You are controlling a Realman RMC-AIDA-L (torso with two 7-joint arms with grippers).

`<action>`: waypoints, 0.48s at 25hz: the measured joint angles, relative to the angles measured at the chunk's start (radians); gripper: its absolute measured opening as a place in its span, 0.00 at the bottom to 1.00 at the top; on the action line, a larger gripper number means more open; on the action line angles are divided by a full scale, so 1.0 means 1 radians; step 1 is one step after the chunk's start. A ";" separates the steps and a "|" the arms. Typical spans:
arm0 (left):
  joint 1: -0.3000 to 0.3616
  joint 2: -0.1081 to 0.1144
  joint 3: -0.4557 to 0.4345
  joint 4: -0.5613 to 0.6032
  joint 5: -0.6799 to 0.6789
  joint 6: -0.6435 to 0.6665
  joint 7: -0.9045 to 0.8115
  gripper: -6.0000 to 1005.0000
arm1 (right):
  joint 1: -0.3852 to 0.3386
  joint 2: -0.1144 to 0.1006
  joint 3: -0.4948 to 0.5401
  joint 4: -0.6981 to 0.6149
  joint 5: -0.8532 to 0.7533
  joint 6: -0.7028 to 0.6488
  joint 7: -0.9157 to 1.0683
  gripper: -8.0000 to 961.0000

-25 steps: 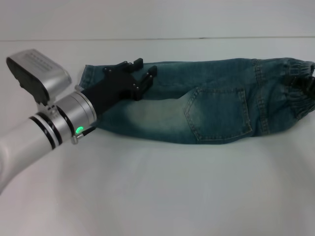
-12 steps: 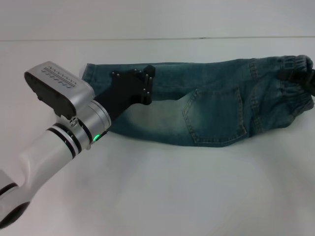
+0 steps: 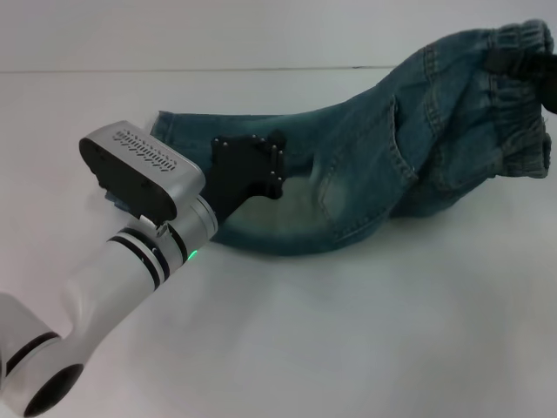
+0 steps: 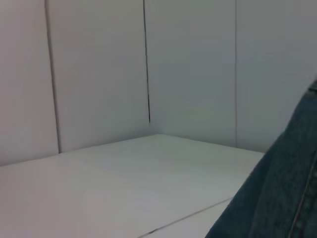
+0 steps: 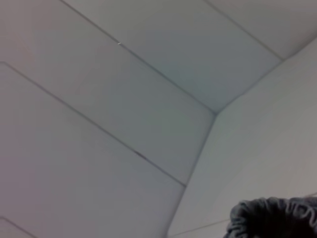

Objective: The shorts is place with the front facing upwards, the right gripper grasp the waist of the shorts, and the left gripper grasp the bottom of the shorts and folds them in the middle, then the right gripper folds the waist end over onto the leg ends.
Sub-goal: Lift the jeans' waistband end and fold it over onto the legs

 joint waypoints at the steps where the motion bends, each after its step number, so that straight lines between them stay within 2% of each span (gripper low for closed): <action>1: -0.001 0.000 -0.015 -0.004 0.015 0.000 0.000 0.01 | 0.006 -0.001 -0.002 -0.010 0.000 -0.007 0.010 0.13; 7: -0.015 0.000 -0.168 -0.047 0.163 -0.036 0.035 0.01 | 0.051 0.004 -0.010 -0.101 -0.005 -0.052 0.073 0.13; 12: -0.021 0.000 -0.288 -0.088 0.291 -0.082 0.103 0.01 | 0.110 -0.010 -0.048 -0.134 -0.016 -0.061 0.106 0.13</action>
